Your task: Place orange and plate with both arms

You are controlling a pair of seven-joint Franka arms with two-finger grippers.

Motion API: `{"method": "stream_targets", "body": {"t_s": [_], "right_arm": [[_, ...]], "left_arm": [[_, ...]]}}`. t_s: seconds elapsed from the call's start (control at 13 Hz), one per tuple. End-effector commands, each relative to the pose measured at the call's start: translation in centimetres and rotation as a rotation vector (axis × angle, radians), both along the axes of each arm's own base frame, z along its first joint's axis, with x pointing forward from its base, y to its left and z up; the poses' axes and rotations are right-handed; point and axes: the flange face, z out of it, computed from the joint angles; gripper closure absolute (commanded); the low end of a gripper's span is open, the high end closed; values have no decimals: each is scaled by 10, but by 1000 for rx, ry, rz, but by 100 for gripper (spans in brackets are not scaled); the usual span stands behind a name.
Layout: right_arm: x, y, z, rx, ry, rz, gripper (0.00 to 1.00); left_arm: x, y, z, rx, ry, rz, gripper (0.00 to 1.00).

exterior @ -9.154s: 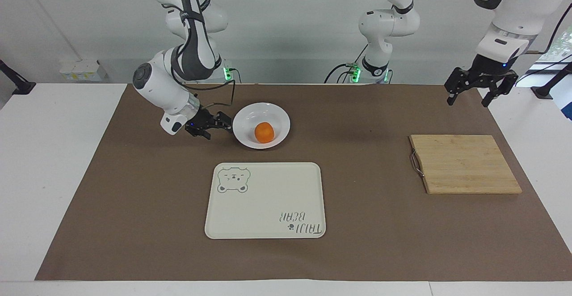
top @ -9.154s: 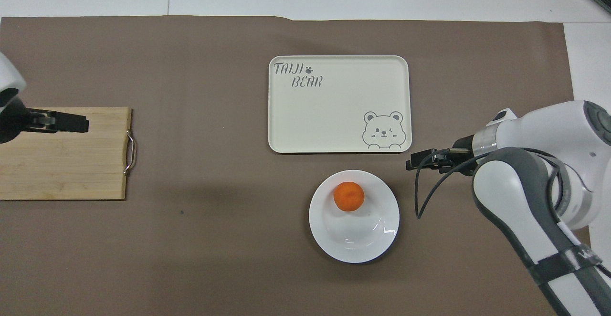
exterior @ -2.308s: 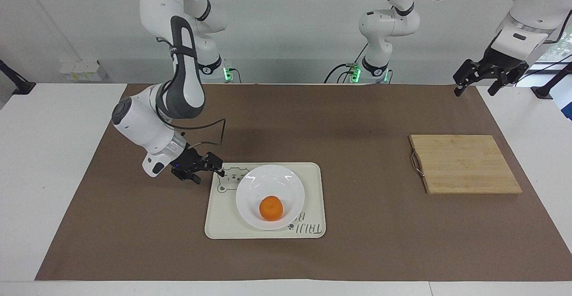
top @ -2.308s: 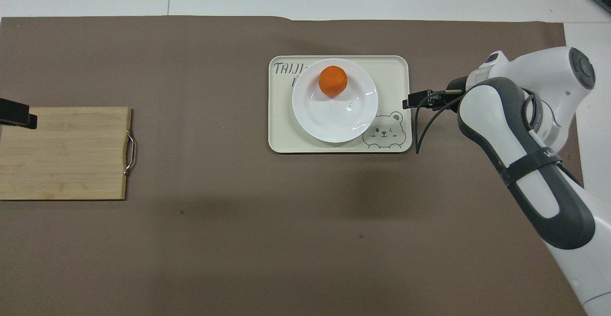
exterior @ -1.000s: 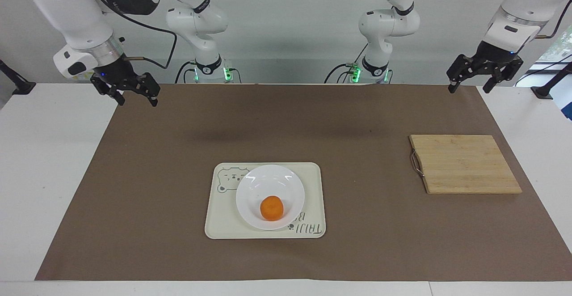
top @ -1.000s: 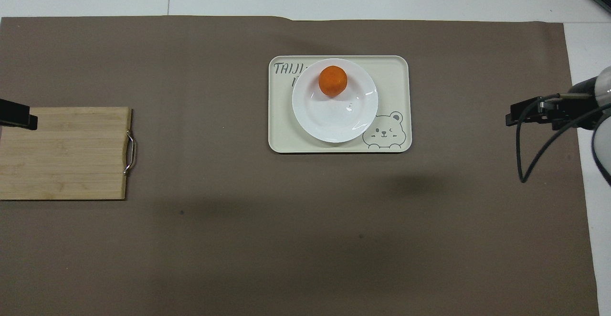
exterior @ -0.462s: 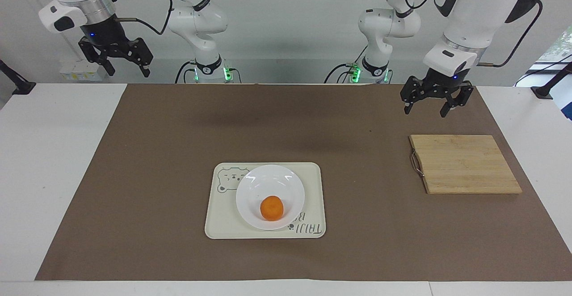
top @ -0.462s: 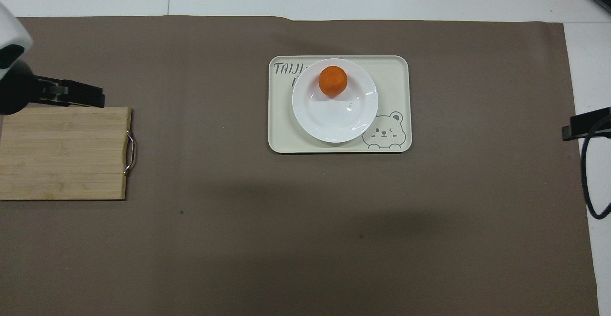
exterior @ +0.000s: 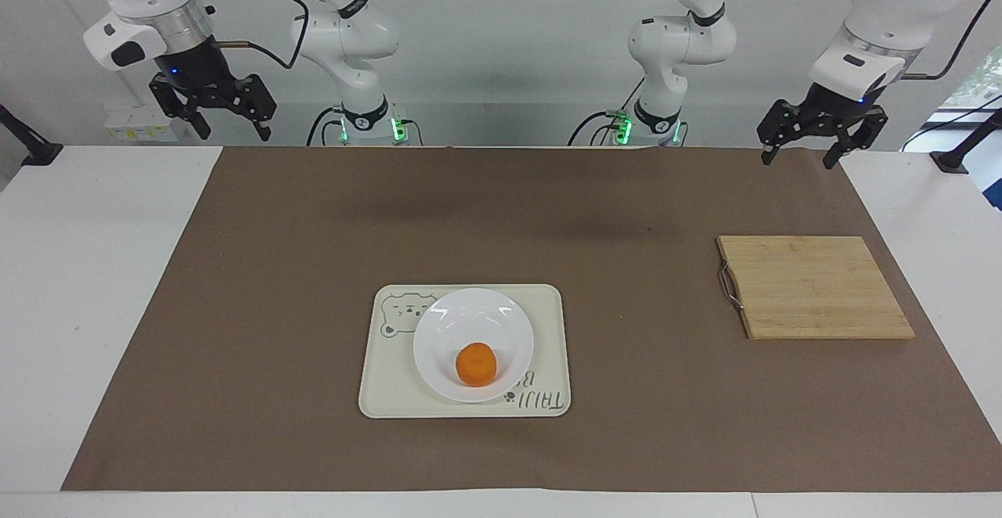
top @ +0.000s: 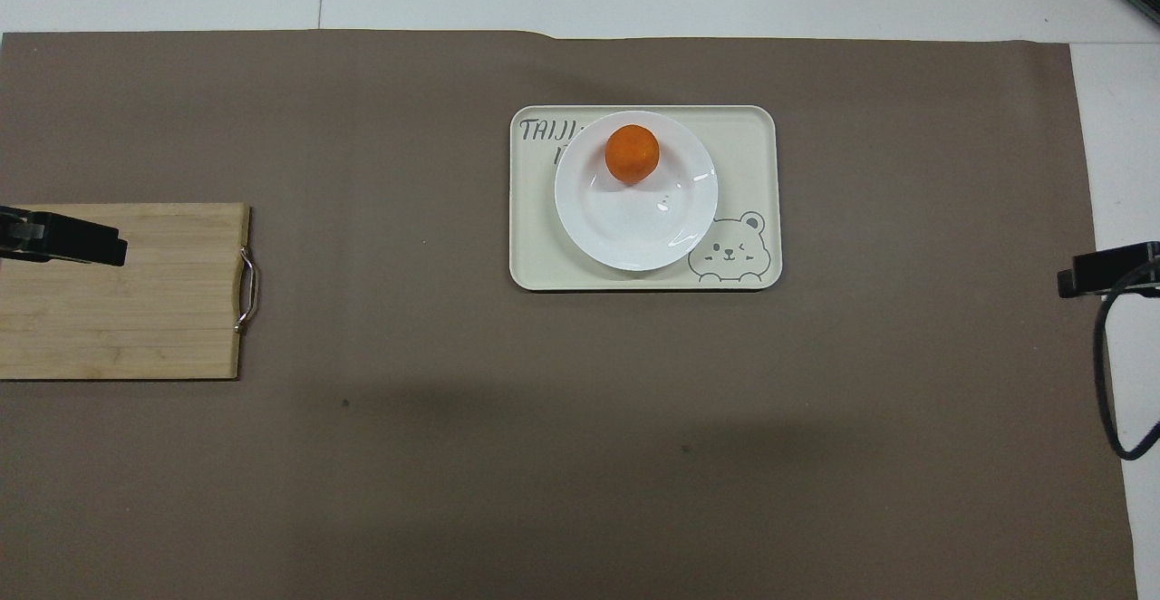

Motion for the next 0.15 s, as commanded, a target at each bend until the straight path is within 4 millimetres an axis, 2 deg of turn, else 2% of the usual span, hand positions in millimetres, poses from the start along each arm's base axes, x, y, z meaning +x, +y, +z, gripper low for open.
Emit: {"method": "stream_targets", "body": {"t_s": [0.0,0.08], "right_arm": [[-8,3,0,-26,-8,32,0],[-8,2,0,-26,-6,30,0]], "left_arm": [[-4,-2,-4,10,5,-9,0],[-4,-3,-3,9,9,-4,0]]}}
